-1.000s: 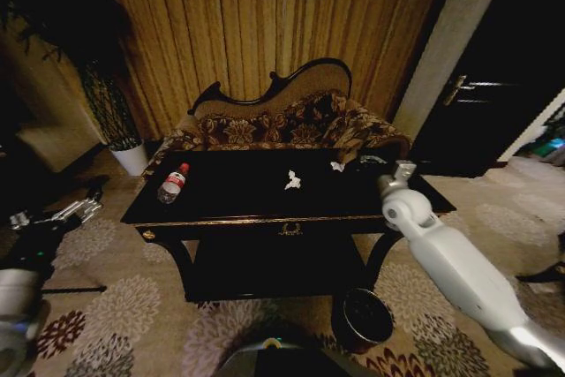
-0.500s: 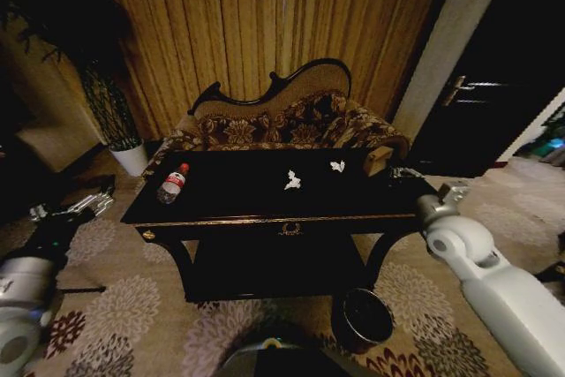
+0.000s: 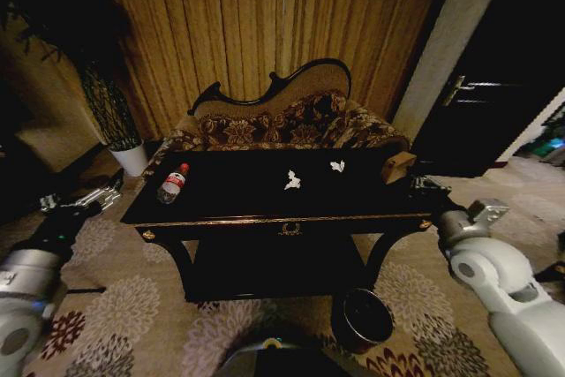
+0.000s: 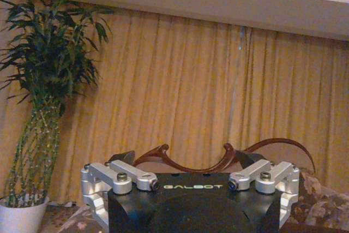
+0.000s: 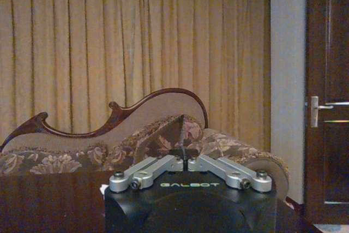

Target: Move to the front of the table and place the trash on the table into the trash bin.

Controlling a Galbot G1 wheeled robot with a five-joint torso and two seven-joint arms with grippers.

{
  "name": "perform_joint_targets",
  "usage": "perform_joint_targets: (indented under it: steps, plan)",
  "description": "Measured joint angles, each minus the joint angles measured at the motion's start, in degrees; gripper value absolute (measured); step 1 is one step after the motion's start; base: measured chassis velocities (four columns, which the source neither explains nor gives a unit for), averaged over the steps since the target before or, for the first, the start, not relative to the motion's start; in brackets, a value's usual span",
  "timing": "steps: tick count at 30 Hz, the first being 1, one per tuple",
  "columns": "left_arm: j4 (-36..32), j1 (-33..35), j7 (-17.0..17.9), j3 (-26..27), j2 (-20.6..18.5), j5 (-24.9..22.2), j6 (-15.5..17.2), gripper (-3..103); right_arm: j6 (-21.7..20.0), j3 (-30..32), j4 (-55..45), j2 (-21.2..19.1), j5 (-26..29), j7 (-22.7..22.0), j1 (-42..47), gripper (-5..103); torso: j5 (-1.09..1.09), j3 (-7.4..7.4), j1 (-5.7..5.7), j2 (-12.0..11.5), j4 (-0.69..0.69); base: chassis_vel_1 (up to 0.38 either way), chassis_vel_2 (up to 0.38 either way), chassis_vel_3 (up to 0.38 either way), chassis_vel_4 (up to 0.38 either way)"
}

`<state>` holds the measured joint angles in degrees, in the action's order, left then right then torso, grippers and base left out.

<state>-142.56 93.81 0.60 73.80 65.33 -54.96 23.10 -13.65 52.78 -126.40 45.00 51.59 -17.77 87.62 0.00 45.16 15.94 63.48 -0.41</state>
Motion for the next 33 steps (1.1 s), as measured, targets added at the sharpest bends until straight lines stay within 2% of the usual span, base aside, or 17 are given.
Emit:
perform_joint_targets:
  steps: [12, 22, 33]
  plan:
    - [-0.66, 0.32, 0.22, -0.63, -0.68, 0.26, 0.03, 100, 0.15, -1.22, -0.25, 1.91, -0.08, -1.68, -0.37, 0, 0.00, 0.01, 0.02, -0.02, 0.01, 0.023, -0.019, -0.024, 0.020]
    - [-0.68, 0.15, 0.25, -1.01, -0.29, 0.31, -0.07, 100, 0.15, -1.61, -0.16, 2.35, -0.36, -2.08, -0.55, 0, 0.00, 0.00, 0.00, 0.00, 0.00, 0.148, -0.137, -0.139, 0.132]
    - [-0.70, 0.15, 0.39, -2.04, 0.63, 2.20, -1.15, 100, 1.05, -5.33, 0.78, 4.22, -2.61, -1.86, -0.99, 0, 0.00, -0.01, -0.02, 0.02, 0.00, 0.096, -0.084, -0.084, 0.090]
